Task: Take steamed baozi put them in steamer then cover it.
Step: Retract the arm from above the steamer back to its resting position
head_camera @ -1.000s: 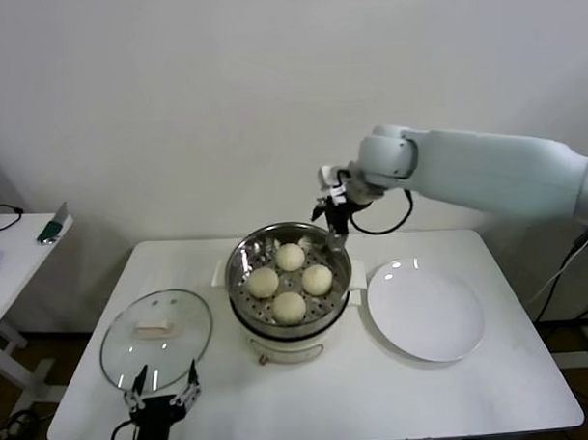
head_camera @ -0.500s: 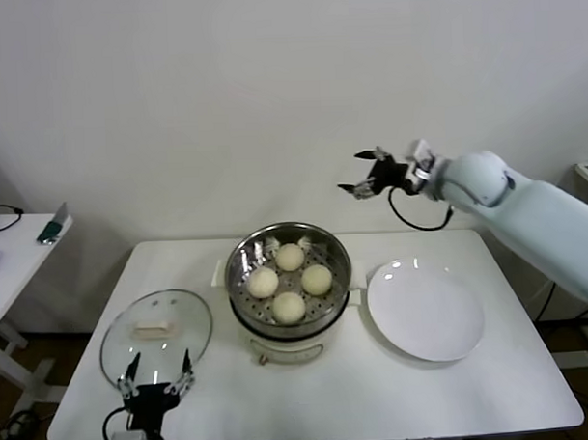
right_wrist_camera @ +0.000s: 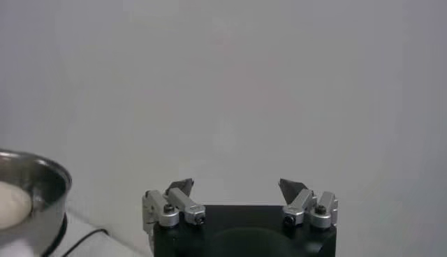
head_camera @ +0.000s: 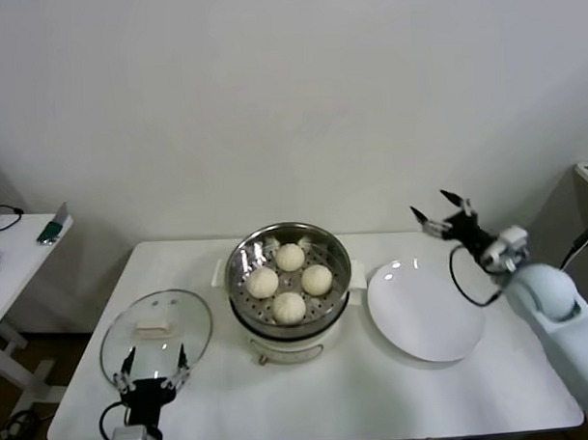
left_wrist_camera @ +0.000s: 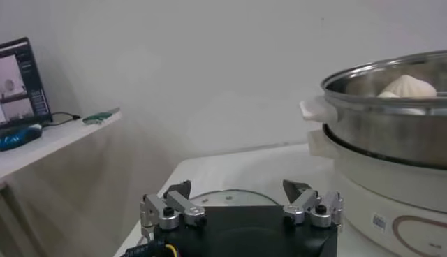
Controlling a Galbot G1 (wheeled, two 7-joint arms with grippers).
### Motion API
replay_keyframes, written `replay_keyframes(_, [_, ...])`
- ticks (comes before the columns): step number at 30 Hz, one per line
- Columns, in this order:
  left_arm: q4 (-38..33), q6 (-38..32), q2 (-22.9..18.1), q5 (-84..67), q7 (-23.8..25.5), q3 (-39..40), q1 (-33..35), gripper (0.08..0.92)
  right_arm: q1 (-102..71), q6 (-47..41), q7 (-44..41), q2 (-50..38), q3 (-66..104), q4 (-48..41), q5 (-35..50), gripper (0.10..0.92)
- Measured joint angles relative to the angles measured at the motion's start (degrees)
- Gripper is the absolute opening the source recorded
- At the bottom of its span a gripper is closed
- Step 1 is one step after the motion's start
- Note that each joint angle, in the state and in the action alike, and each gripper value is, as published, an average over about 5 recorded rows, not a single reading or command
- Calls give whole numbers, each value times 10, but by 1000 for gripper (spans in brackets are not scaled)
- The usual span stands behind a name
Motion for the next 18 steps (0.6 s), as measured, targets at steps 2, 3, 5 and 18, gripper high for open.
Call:
replay_keyframes(2, [3,-8,2,5,-2,-1,0,823,-55,28,0,17,32,3,-5,823])
replay_keyframes(3, [5,-14,3,10,-4,-2,-1,823,-81,43,0,26,46,4,-8,823])
replay_keyframes(5, [9,-26,6,25,-9,-6,-3,823,-128,72,0,44,67,7,-15,823])
replay_keyframes(18, [73,-137,59,310,-103,-35,-26,823,-313,199,8,156,122,34,-58,823])
